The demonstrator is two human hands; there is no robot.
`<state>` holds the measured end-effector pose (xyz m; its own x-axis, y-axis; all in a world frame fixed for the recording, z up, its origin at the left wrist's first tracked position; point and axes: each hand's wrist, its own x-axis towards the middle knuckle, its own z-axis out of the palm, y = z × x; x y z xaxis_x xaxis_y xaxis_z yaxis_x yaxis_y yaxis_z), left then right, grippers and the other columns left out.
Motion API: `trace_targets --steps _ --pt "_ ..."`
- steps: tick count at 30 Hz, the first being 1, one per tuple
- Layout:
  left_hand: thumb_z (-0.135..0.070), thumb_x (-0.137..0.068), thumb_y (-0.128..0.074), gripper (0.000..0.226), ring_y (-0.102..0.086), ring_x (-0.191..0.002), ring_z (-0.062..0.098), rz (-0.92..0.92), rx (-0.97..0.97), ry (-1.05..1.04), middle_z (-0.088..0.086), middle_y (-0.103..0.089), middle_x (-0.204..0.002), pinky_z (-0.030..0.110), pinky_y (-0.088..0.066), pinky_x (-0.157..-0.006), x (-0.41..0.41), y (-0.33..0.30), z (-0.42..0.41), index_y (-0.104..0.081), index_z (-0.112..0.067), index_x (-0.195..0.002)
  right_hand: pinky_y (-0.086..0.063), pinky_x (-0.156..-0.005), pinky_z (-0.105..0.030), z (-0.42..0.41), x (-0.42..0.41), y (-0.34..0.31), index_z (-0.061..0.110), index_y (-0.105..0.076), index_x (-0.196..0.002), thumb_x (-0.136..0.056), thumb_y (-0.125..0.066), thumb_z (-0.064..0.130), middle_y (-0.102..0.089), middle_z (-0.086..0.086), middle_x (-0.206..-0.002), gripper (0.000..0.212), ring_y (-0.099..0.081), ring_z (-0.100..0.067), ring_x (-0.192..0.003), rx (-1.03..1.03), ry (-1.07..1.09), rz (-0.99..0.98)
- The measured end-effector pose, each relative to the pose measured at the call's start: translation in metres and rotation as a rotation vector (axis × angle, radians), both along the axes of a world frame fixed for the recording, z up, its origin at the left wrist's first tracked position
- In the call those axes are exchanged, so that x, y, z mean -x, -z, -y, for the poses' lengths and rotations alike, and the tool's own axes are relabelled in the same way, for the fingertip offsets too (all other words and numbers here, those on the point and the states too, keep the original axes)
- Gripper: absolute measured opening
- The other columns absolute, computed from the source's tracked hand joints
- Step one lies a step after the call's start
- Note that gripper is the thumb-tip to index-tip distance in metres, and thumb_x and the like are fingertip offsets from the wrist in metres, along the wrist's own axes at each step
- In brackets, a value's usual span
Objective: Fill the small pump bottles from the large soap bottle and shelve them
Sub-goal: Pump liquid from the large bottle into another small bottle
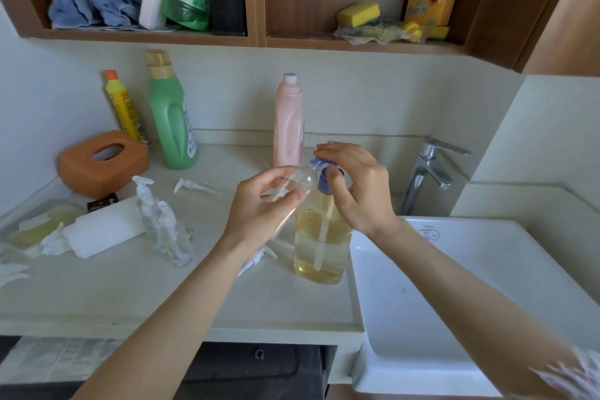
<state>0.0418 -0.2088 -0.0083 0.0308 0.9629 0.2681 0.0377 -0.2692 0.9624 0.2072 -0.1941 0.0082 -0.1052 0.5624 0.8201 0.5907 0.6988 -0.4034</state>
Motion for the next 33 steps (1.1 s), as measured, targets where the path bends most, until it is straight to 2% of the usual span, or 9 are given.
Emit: trace_targets --steps 2,4,7,9,11,16,24,28,33 --pt "-0.034 -0.070 -0.072 0.023 -0.069 -0.081 0.019 -0.009 -0.014 -0.007 -0.003 -0.073 -0.092 0.033 -0.054 -0.074 -0.002 -0.005 -0.001 -0.072 -0.047 -0.089 -0.045 -0.095 -0.024 -0.004 -0.003 -0.006 0.002 -0.072 -0.100 -0.089 -0.047 0.008 -0.070 -0.008 -0.108 0.028 -0.063 -0.021 -0.107 0.020 0.006 -0.019" --pt "-0.034 -0.070 -0.072 0.023 -0.068 -0.077 0.017 0.009 -0.013 -0.007 -0.001 -0.073 -0.094 0.032 -0.052 -0.071 -0.003 -0.007 0.000 -0.072 -0.045 -0.089 -0.043 -0.097 -0.019 -0.005 -0.003 -0.003 0.001 -0.071 -0.103 -0.088 -0.048 0.004 -0.068 -0.010 -0.112 0.028 -0.061 -0.021 -0.110 0.036 0.019 -0.036" --pt "-0.034 -0.070 -0.074 0.026 -0.065 -0.071 0.013 0.036 -0.004 0.000 0.001 -0.072 -0.094 0.029 -0.049 -0.067 -0.005 -0.004 0.002 -0.072 -0.038 -0.095 -0.036 -0.098 -0.011 -0.004 -0.001 0.011 -0.004 -0.064 -0.112 -0.092 -0.043 0.011 -0.063 -0.015 -0.119 0.033 -0.055 -0.024 -0.117 0.001 -0.006 -0.042" --pt "-0.031 -0.070 -0.075 0.027 -0.065 -0.071 0.014 0.044 0.009 -0.002 -0.001 -0.070 -0.092 0.029 -0.049 -0.065 -0.004 -0.002 0.002 -0.071 -0.034 -0.096 -0.035 -0.100 -0.013 -0.006 0.001 0.019 -0.008 -0.061 -0.114 -0.091 -0.040 0.017 -0.060 -0.018 -0.120 0.039 -0.053 -0.028 -0.118 -0.037 -0.036 -0.042" --pt "-0.029 -0.068 -0.075 0.025 -0.066 -0.075 0.018 0.039 0.019 -0.018 -0.004 -0.070 -0.089 0.030 -0.050 -0.065 -0.004 0.002 0.001 -0.068 -0.031 -0.092 -0.035 -0.100 -0.015 -0.010 0.005 0.023 -0.010 -0.061 -0.110 -0.090 -0.039 0.018 -0.060 -0.020 -0.117 0.040 -0.052 -0.028 -0.116 -0.056 -0.035 -0.067" --pt "-0.026 -0.067 -0.076 0.028 -0.065 -0.070 0.019 0.009 0.061 -0.045 0.006 -0.069 -0.092 0.029 -0.050 -0.057 0.000 0.010 0.000 -0.065 -0.021 -0.092 -0.035 -0.090 -0.005 -0.014 0.010 0.032 -0.007 -0.066 -0.099 -0.083 -0.040 0.008 -0.065 -0.019 -0.104 0.034 -0.056 -0.023 -0.104 -0.064 0.004 -0.083" --pt "-0.028 -0.069 -0.076 0.020 -0.068 -0.081 0.018 0.005 -0.007 -0.048 -0.004 -0.071 -0.090 0.027 -0.051 -0.063 -0.001 -0.001 0.004 -0.066 -0.034 -0.085 -0.040 -0.091 -0.015 -0.011 0.000 0.004 0.002 -0.068 -0.100 -0.088 -0.035 0.017 -0.067 -0.007 -0.108 0.038 -0.060 -0.020 -0.103 -0.029 0.001 -0.029" --pt "-0.028 -0.068 -0.078 0.027 -0.069 -0.085 0.012 -0.010 -0.056 -0.069 -0.004 -0.071 -0.093 0.029 -0.054 -0.068 -0.002 -0.003 0.007 -0.065 -0.032 -0.092 -0.038 -0.095 -0.014 -0.008 0.003 0.012 -0.002 -0.065 -0.107 -0.091 -0.038 0.012 -0.064 -0.013 -0.114 0.034 -0.057 -0.025 -0.113 -0.029 -0.020 -0.075" --pt "-0.025 -0.066 -0.079 0.033 -0.069 -0.083 0.021 -0.039 -0.080 -0.098 0.004 -0.071 -0.095 0.032 -0.057 -0.072 -0.004 0.006 0.005 -0.065 -0.023 -0.096 -0.041 -0.094 -0.040 -0.007 0.016 0.029 -0.003 -0.065 -0.101 -0.078 -0.035 0.012 -0.064 -0.013 -0.110 0.040 -0.055 -0.026 -0.112 -0.057 0.037 -0.162"
